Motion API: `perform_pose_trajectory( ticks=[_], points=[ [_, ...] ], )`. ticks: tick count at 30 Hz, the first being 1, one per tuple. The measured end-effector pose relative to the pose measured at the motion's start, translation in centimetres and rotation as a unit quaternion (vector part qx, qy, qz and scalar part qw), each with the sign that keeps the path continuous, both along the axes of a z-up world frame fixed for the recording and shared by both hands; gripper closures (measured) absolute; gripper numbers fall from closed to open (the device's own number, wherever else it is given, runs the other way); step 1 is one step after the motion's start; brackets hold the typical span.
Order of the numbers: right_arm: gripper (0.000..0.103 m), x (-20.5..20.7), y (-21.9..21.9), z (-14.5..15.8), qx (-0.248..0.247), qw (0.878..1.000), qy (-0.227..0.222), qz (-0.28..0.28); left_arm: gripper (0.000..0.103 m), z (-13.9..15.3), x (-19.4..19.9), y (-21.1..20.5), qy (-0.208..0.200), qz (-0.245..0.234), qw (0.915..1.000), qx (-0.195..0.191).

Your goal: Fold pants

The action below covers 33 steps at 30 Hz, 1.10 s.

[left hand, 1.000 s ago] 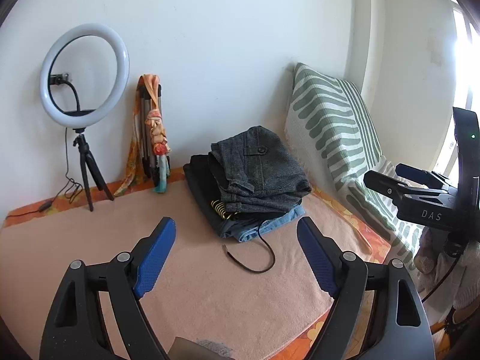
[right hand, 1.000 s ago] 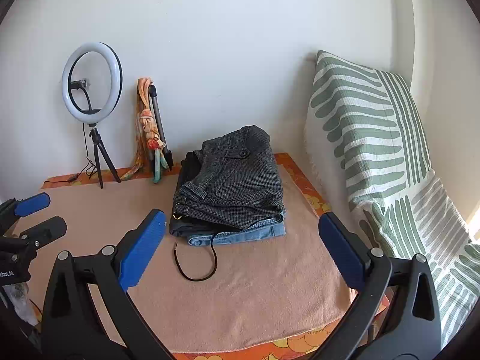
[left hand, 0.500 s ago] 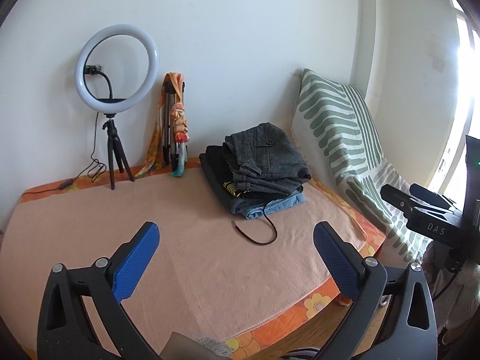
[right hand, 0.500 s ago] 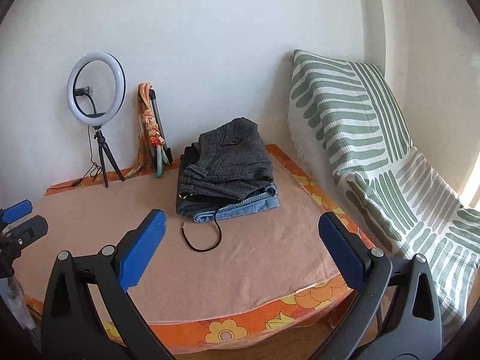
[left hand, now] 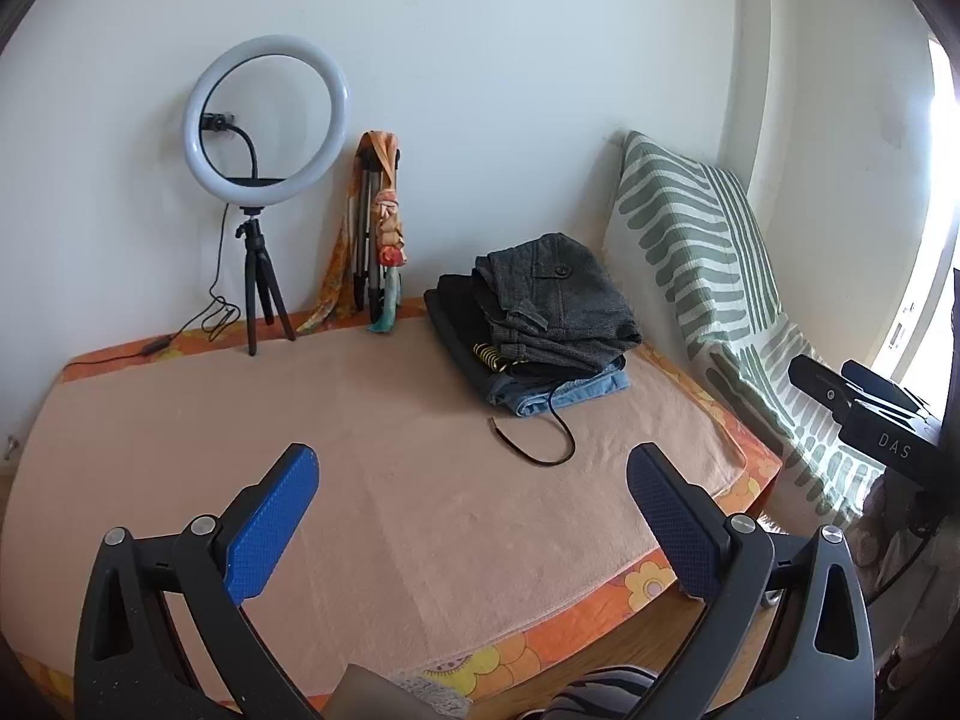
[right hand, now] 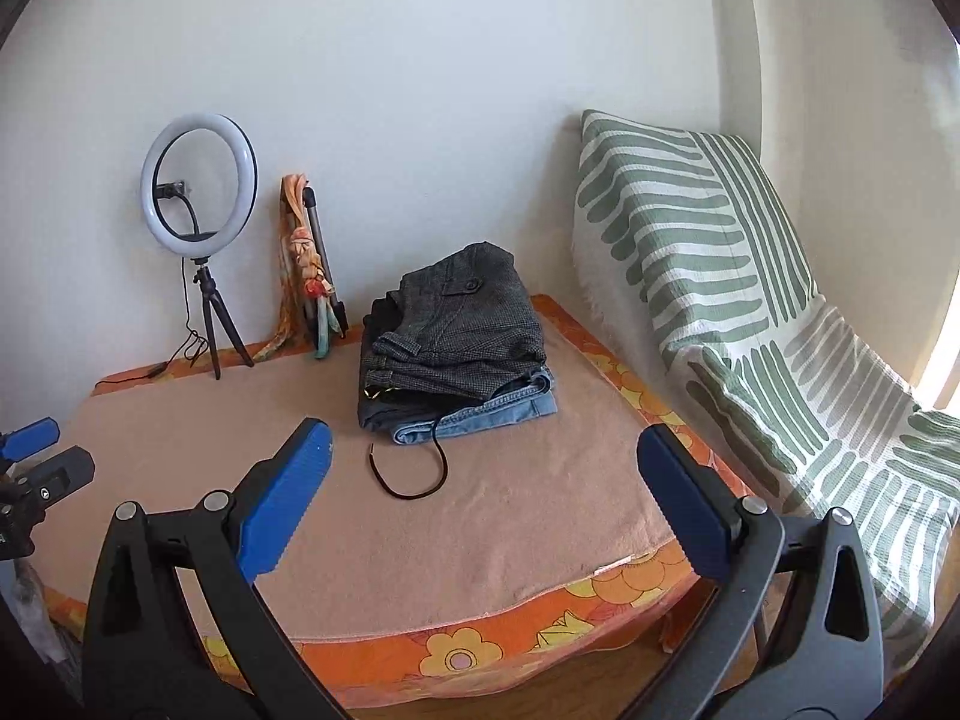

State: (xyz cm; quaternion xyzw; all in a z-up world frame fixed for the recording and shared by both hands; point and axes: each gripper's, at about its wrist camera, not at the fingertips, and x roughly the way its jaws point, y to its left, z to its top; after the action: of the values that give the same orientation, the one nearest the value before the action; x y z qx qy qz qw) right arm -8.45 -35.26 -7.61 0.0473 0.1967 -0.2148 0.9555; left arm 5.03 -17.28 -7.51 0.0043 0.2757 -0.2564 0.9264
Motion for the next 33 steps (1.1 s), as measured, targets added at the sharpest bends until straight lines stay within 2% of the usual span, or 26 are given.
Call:
perform_pose_trajectory(
  ticks=[1,33],
  points=[
    [0.0,0.0,0.1,0.0,-0.001,1.0,0.0,0.0,0.001,-0.1,0.0,0.1,0.001,0.0,1.0,-0.001],
    [0.0,1.0,1.1,0.3,-0.008,1.0,0.0,0.007,0.001,-0.3,0.2,0.8,0.003,-0.003,1.0,-0.001]
  ],
)
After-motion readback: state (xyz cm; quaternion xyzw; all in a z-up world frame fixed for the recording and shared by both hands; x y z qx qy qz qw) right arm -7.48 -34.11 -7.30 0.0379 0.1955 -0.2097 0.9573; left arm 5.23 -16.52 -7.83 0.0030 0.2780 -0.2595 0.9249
